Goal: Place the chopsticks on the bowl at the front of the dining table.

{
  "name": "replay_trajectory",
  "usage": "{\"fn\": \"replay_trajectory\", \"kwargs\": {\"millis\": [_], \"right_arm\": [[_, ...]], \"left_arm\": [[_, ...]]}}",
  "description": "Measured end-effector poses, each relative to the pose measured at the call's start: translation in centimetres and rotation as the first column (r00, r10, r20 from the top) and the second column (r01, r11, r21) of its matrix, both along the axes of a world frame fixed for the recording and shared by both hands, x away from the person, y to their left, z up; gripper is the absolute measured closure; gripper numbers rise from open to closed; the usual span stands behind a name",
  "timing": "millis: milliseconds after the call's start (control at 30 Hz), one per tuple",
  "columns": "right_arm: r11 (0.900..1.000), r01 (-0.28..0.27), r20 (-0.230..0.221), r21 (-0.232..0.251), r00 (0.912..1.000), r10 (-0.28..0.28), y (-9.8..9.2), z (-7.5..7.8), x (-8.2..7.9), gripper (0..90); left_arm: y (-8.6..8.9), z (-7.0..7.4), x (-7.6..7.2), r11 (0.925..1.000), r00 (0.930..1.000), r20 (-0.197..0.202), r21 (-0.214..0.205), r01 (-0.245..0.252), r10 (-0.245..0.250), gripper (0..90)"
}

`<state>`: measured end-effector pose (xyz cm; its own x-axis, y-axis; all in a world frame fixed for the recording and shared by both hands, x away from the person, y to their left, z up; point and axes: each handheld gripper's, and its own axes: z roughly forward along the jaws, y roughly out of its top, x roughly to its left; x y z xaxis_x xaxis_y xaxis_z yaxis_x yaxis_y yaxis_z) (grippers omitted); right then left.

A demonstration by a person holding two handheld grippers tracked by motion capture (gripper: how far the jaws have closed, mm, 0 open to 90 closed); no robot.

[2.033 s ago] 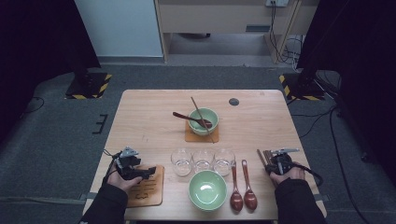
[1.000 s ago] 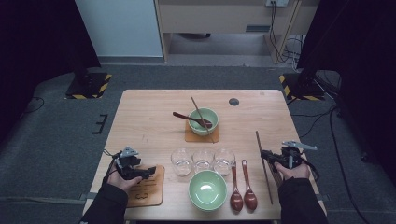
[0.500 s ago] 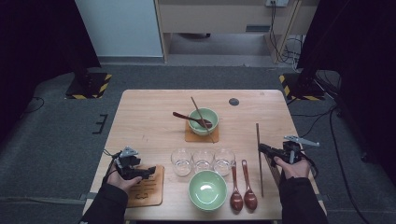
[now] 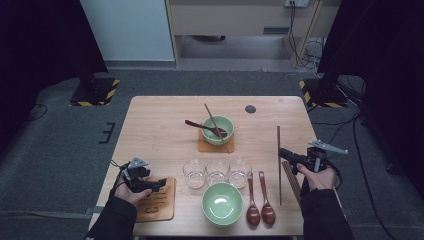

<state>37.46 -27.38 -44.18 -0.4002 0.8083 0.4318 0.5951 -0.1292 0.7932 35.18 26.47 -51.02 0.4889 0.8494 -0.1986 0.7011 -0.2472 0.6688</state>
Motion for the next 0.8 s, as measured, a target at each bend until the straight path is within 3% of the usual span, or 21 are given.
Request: {"fn": "replay_trajectory", "kwargs": {"millis": [367,800], "right_arm": [[0.9999,-0.001,0.067,0.013,0.9978,0.001,0.6,2.8,1.3,84.4],[0.9996,-0.005,0.156,0.029,0.9878,0.001,2.4,6.4,3.6,84.4]], "left_arm": [[0.0,0.0,0.0,1.0,1.0,0.001,0.0,-0.002,0.002,16.6],[0.1,0.0,0.0,1.0,1.0,0.0,-0.001,-0.006,0.006,16.6]]}}
